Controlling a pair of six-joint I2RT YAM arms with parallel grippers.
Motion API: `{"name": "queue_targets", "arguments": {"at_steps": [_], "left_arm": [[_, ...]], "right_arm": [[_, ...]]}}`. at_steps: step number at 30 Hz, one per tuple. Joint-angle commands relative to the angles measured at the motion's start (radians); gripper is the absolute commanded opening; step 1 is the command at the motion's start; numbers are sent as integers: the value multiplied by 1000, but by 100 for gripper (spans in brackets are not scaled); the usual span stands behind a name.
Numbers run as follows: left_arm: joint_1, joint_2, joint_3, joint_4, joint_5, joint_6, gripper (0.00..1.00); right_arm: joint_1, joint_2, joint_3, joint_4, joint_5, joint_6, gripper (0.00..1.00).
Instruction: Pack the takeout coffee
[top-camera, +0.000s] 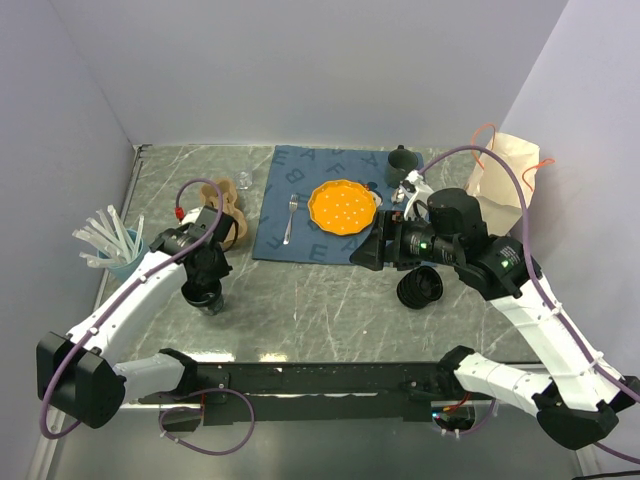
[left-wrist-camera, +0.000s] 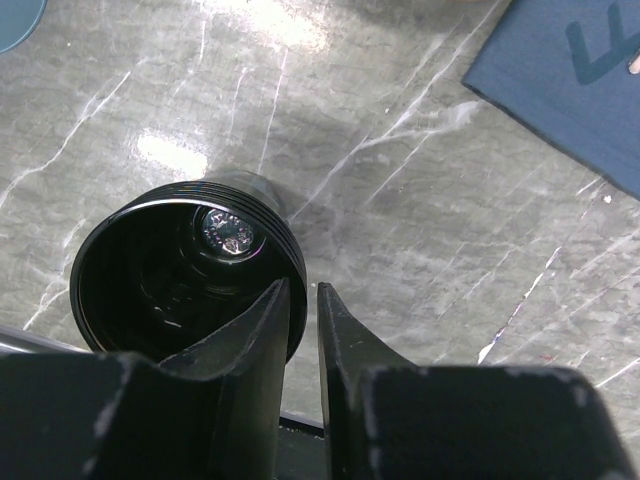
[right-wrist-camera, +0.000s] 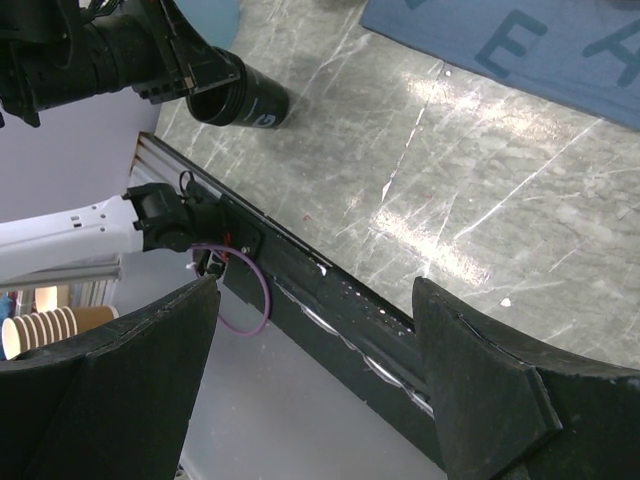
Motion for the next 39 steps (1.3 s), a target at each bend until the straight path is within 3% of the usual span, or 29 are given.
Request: {"name": "queue_targets", "arguments": {"at_steps": [1, 7, 12, 17, 20, 25, 39], "left_arm": [[2, -17, -12, 0, -10, 14, 22], [4, -22, -11, 2, -19, 12, 20], [4, -20, -5, -3, -19, 14, 9], [4, -16, 28, -35, -63, 22, 9], [4, -8, 52, -58, -96, 26, 17], [4, -14, 51, -49, -90, 46, 1], [4, -16, 129, -95, -114, 58, 1]], "right_arm": [[-4, 2, 0, 45, -6, 6, 85], [-4, 3, -5, 50, -8, 9, 85], [-6, 6, -5, 49, -9, 10, 85], [-4, 11, -2, 42, -8, 9, 85], [-6, 11, 0, 44, -8, 10, 85], [-6, 17, 0, 44, -11, 12, 85], [-6, 25, 17, 35, -9, 7, 85]]}}
